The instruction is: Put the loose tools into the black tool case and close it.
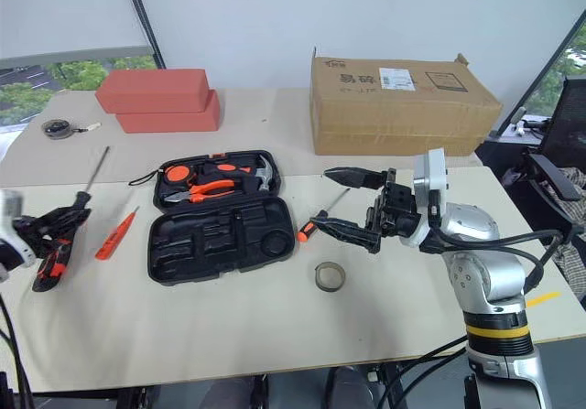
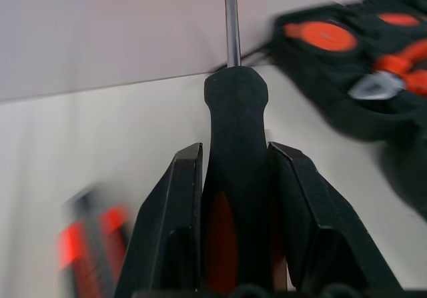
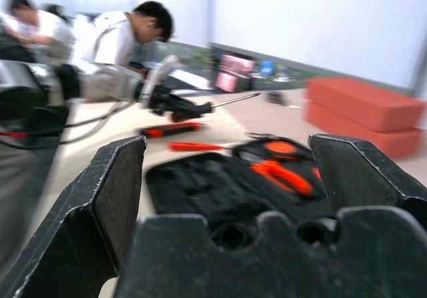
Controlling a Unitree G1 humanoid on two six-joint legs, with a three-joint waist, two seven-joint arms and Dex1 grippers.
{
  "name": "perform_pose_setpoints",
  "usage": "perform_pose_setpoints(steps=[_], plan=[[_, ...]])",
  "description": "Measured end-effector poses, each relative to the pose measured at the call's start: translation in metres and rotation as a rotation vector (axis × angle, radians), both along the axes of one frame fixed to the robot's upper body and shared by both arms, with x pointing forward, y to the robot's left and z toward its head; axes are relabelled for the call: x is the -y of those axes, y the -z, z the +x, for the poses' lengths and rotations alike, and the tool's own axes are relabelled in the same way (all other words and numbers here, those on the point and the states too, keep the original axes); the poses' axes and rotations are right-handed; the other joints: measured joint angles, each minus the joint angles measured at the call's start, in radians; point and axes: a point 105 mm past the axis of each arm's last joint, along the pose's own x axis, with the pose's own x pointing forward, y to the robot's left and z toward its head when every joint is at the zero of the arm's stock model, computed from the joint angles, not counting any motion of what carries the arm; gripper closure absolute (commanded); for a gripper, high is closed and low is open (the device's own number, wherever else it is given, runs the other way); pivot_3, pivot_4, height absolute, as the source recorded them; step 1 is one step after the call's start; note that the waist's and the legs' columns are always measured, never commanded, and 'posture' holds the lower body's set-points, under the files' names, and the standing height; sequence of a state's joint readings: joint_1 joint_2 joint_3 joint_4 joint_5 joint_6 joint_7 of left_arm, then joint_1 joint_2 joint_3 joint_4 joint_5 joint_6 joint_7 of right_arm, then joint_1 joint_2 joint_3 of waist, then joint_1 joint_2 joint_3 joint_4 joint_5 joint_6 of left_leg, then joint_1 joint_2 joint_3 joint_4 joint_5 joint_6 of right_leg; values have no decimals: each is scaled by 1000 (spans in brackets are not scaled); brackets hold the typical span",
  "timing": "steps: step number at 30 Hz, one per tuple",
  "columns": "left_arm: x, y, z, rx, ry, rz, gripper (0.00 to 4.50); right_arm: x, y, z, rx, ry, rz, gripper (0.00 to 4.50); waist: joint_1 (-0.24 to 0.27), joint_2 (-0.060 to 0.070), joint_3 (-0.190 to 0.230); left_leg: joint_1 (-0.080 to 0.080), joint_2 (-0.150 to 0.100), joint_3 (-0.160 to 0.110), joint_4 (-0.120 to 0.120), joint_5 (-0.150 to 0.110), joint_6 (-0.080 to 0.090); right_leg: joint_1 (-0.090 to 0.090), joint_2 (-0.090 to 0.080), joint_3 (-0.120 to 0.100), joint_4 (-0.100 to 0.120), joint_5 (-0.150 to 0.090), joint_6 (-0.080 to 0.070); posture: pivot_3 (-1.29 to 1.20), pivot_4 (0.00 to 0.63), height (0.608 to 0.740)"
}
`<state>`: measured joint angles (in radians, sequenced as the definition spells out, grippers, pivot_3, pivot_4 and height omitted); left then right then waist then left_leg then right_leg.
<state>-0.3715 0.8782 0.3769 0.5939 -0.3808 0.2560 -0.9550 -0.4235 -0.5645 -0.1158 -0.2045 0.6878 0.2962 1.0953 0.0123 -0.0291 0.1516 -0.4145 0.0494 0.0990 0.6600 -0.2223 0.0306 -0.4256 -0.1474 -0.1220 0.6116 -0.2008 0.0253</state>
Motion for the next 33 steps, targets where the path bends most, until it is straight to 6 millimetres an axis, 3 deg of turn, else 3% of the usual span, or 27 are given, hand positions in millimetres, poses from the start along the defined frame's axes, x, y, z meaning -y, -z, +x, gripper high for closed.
perform_pose_setpoints(steps=[5, 11, 18, 33], plan=[[37, 11, 15, -39, 141, 70, 3465, 4, -7, 1, 25, 44, 6, 0, 0, 0, 0, 0, 1, 4, 0, 0, -1, 0, 1, 0, 1, 0, 0, 0, 150, 713], [54, 1, 30, -15, 217, 146, 3465, 1, -10, -4, 35, 60, -3, 0, -1, 0, 0, 0, 0, 5, 1, 0, 0, 0, 1, 0, 1, 0, 0, 0, 150, 713], [69, 6, 40, -31, 339, 261, 3465, 0, -10, -5, 24, 63, -9, 0, 0, -1, 0, 0, 0, 6, 1, 0, 0, 0, 2, 0, 1, 0, 0, 0, 150, 713], [89, 6, 18, -25, 789, 493, 3465, 1, -2, -7, -1, 53, -16, 0, 1, -1, 0, 0, 0, 7, 1, 0, 0, 0, 1, 0, 1, 0, 0, 0, 150, 713]])
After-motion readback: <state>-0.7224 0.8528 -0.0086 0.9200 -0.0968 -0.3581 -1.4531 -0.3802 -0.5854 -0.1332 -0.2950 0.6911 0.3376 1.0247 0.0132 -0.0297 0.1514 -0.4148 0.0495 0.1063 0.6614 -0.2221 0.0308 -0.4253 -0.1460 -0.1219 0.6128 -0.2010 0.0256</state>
